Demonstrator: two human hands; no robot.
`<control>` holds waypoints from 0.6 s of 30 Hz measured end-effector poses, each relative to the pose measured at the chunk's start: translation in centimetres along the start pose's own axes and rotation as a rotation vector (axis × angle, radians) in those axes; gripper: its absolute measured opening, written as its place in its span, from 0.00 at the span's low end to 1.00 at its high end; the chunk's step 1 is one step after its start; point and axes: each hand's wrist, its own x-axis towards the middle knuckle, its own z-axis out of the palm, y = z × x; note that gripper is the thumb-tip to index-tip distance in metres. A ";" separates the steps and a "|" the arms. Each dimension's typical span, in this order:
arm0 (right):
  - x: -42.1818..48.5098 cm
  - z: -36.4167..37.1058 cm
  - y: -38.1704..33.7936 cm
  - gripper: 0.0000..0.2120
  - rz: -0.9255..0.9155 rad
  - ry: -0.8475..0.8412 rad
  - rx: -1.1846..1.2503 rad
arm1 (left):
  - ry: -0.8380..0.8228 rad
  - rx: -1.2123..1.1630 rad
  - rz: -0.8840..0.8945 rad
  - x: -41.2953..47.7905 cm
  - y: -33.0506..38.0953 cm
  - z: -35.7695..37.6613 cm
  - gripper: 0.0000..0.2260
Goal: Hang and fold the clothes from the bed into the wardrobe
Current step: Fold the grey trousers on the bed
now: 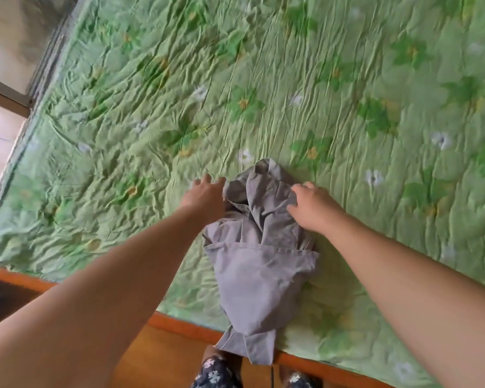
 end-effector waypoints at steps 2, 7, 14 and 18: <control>3.0 1.3 -0.1 0.30 0.025 -0.024 0.036 | -0.052 -0.081 -0.009 3.3 -0.4 1.1 0.30; 6.4 4.5 1.3 0.35 0.138 -0.090 0.028 | -0.195 -0.484 -0.031 6.9 -0.5 3.9 0.26; 0.5 5.2 4.6 0.25 0.135 -0.006 0.173 | -0.317 -0.253 0.057 3.0 -0.4 3.6 0.10; -4.8 1.3 5.2 0.32 0.081 -0.033 0.041 | -0.141 -0.019 0.165 -1.4 0.1 -0.4 0.08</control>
